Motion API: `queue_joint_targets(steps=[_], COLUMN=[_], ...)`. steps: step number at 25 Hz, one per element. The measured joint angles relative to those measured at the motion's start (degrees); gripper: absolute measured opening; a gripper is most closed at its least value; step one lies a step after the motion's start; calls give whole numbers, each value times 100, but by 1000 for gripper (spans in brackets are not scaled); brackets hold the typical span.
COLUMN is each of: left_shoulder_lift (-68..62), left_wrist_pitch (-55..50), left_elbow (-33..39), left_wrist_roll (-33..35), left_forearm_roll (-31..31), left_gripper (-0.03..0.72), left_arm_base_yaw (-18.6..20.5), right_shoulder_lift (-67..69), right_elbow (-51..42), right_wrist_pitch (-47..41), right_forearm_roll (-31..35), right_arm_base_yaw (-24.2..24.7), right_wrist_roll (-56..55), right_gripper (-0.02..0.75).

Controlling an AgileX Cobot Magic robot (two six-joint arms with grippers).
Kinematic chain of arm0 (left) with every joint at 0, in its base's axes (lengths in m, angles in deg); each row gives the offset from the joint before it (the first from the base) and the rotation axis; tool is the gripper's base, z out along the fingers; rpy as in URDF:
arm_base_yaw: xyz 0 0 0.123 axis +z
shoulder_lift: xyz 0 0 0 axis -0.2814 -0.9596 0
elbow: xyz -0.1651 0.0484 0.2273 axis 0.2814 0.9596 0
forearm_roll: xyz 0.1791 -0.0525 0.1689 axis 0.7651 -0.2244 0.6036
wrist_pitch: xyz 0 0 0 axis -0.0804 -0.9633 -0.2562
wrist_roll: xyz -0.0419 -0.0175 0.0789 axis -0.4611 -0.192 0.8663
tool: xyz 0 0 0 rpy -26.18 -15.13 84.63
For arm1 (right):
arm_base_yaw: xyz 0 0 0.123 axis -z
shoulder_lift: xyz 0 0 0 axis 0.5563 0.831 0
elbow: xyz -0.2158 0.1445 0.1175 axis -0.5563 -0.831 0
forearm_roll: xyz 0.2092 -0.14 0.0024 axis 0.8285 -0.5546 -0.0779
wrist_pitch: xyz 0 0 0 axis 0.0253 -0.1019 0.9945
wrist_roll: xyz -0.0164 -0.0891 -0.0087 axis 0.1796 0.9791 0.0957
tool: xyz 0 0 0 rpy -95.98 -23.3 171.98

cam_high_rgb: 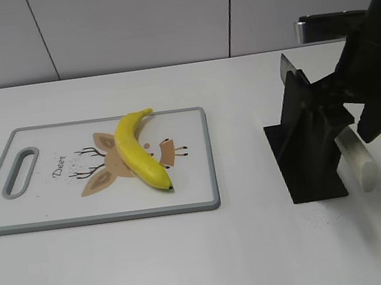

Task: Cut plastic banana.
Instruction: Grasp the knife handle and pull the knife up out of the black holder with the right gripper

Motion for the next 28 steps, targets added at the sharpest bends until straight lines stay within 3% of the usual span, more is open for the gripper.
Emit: queue_joint_targets(steps=[4,12,28], left_shoulder_lift=[0,0,0], left_wrist_pitch=[0,0,0], left_elbow=[0,0,0], left_wrist_roll=[0,0,0], left_forearm_roll=[0,0,0], left_gripper=[580,580,580], left_arm_base_yaw=[0,0,0], right_shoulder_lift=[204,284,194], right_elbow=[0,11,352], right_wrist_pitch=[35,-23,-547], right_forearm_roll=[-6,-50,-42], right_arm_base_yaw=[-7,-7,-7], right_wrist_roll=[-43,-172,-265], right_gripper=[500,192,191])
